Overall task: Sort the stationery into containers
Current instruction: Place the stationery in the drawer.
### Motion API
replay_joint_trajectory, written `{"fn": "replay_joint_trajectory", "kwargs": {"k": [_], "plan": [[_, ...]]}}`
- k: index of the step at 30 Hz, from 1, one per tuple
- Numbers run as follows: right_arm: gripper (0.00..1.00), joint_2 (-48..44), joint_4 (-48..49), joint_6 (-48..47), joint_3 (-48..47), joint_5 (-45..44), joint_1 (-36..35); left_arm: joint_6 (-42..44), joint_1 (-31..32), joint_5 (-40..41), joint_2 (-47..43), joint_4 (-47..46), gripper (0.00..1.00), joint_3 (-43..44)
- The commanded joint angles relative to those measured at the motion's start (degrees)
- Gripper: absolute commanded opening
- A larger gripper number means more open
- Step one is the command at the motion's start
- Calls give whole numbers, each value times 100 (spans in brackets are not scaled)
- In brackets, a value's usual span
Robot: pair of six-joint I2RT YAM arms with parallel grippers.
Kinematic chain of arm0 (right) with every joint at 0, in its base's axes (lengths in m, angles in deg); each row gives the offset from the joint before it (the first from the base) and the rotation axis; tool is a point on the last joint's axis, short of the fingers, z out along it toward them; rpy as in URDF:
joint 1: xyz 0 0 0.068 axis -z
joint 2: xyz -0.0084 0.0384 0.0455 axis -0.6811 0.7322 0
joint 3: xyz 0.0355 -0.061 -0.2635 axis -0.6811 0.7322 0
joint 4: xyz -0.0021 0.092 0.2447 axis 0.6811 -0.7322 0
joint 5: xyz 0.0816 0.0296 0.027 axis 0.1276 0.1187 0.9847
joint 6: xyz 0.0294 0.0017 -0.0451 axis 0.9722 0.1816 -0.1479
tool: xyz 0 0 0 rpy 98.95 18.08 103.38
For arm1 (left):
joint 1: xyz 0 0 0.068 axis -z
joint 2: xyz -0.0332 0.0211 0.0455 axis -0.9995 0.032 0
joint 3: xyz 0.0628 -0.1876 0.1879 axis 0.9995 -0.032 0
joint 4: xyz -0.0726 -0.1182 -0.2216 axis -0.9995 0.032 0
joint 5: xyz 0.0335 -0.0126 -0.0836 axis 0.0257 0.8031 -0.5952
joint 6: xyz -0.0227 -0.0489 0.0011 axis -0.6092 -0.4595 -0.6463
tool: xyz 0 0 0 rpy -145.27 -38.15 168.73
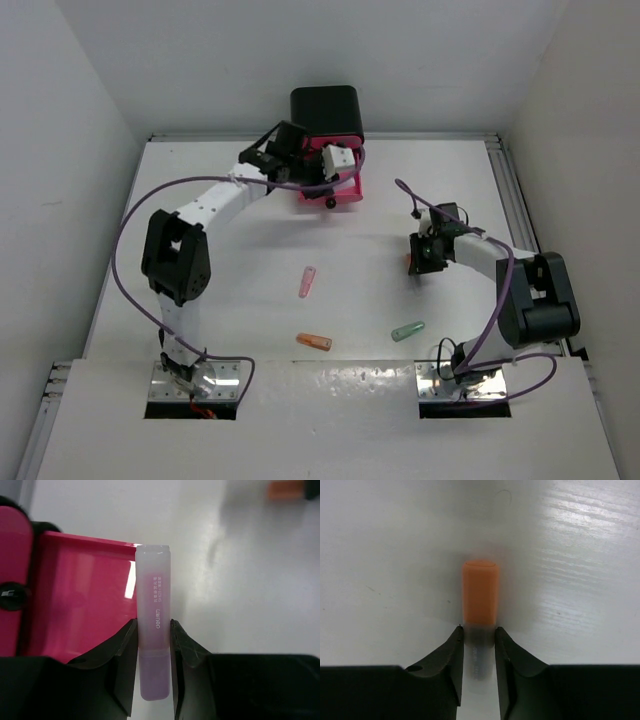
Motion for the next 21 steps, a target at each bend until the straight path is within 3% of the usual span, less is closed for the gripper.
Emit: {"fn": "replay_joint_trajectory", "kwargs": {"k": [1, 3, 6, 13, 21], "plan": [[25, 15, 260, -185, -7, 178, -53, -178, -271, -21, 568, 257, 1, 912], [11, -46, 269, -238, -7, 275, -70, -108, -446, 15, 771, 222, 2, 1213], [0, -204, 225, -335, -16, 381, -88, -20, -561, 120, 1105, -75, 4, 1583], [0, -854, 58, -625, -147, 706, -272, 306, -631, 393, 2099, -68, 8, 2743], [0, -1391, -83, -1319, -595, 952, -484, 307, -526, 367, 2337, -147, 22, 2850]]}}
